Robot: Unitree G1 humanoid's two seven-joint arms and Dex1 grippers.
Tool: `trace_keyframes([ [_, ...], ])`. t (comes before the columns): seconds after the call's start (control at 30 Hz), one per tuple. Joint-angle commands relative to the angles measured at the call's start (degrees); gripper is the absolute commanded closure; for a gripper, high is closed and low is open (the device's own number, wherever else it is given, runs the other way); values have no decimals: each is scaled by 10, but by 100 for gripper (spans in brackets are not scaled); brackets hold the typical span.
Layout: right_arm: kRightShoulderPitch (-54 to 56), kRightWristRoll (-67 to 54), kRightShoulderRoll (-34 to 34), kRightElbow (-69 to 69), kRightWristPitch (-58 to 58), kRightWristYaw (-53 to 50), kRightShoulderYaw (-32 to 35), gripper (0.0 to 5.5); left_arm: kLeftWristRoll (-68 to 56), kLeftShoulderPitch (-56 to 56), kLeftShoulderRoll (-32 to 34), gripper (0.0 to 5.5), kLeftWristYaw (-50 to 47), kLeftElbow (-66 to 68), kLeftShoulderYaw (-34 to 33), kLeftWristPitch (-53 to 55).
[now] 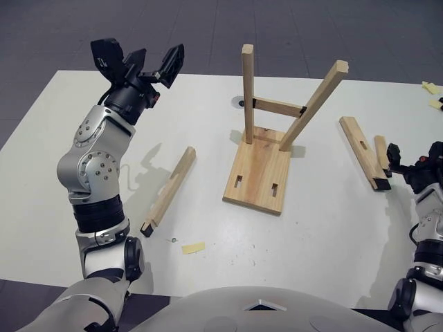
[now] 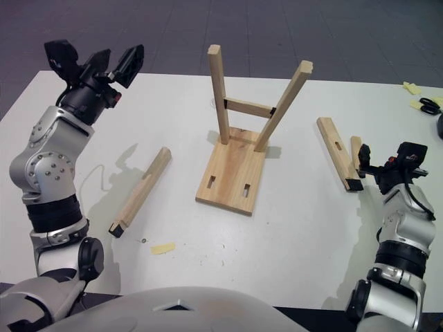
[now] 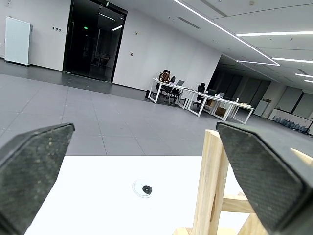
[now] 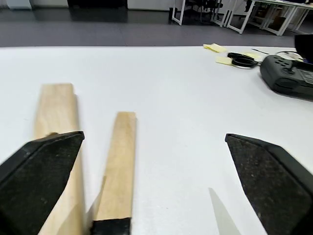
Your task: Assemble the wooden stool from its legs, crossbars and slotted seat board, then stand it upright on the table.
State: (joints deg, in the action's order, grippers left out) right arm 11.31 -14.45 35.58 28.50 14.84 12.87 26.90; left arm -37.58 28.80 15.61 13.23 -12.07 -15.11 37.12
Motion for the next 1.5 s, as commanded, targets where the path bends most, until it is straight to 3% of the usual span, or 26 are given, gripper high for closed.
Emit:
trace_keyframes([
  [0.03, 21, 37, 18, 82, -9, -7, -27, 13, -4, 1, 4, 10, 2, 1, 3, 11],
  [0.2, 31, 49, 36, 141, -7, 35, -50, 13, -6, -1, 3, 10, 4, 1, 9, 14],
  [0.6, 49, 29, 22, 120, -42, 45, -45, 13, -14, -6, -10, 10, 11, -12, 25, 16],
  [0.83, 27, 31, 3, 108, 23, 49, -67, 13, -10, -7, -8, 10, 12, -6, 27, 18],
  [1.17, 25, -25, -30, 72, 158, 2, -24, 177, -7, -13, -2, 10, 7, -12, 26, 28],
  [1.5, -73, -20, -39, -8, 246, -1, -45, 336, -15, -29, 4, 10, -9, -39, 8, 52],
])
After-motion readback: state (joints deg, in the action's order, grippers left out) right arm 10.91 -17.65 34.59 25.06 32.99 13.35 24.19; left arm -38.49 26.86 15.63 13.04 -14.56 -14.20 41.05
